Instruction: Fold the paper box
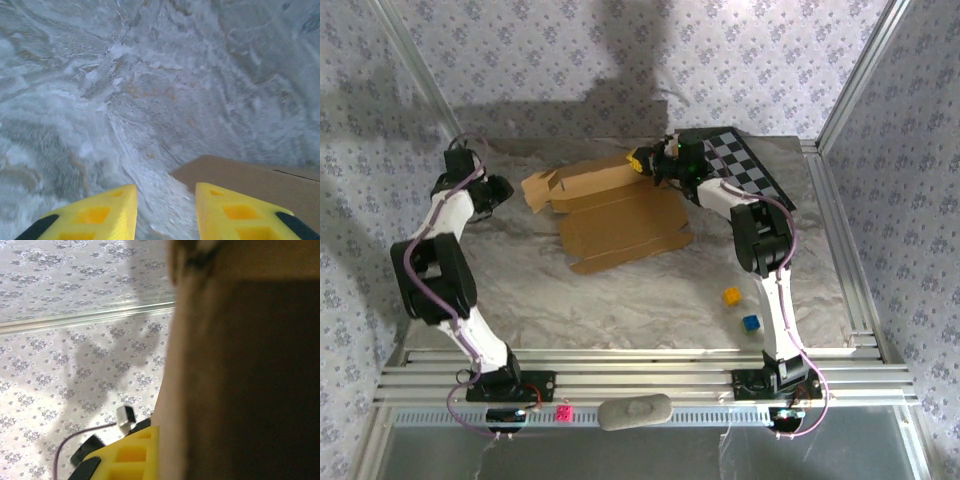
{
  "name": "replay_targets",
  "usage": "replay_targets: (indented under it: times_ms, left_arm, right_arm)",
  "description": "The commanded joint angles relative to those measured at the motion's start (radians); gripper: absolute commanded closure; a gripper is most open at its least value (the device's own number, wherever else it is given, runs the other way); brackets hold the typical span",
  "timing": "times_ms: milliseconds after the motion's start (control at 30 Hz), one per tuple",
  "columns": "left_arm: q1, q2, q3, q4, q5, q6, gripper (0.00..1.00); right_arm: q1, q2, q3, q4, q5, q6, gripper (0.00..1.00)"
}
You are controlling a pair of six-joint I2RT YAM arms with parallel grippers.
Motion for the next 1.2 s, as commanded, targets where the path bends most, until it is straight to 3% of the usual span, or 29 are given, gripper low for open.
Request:
replay_targets:
  times_ms: [0,300,733,1033,1167]
  left_arm:
    - [-0.005,0.070,0.093,0.014,0.139,0.204,0.66]
    - [-0.084,0.147,0.133,-0.007,0.240,0.343,0.63]
    - [-0.166,0.015,-0.042,0.077,0.283,0.364,0.61]
    - [-0.196,0.000,-0.057,0.093,0.258,0.399,0.56]
    - [-0.194,0.006,-0.018,0.053,0.165,0.434,0.53]
  right_arm:
    - [-0.012,0.041,0.025,-0.139,-0.030,-0.054,1.00]
    - [-0.008,0.064,0.067,-0.156,-0.016,-0.041,1.00]
    - [-0.007,0.098,0.136,-0.172,-0.017,-0.021,1.00]
    - [-0.008,0.095,0.133,-0.176,-0.028,-0.022,1.00]
    - [-0.010,0.095,0.134,-0.176,-0.034,-0.023,1.00]
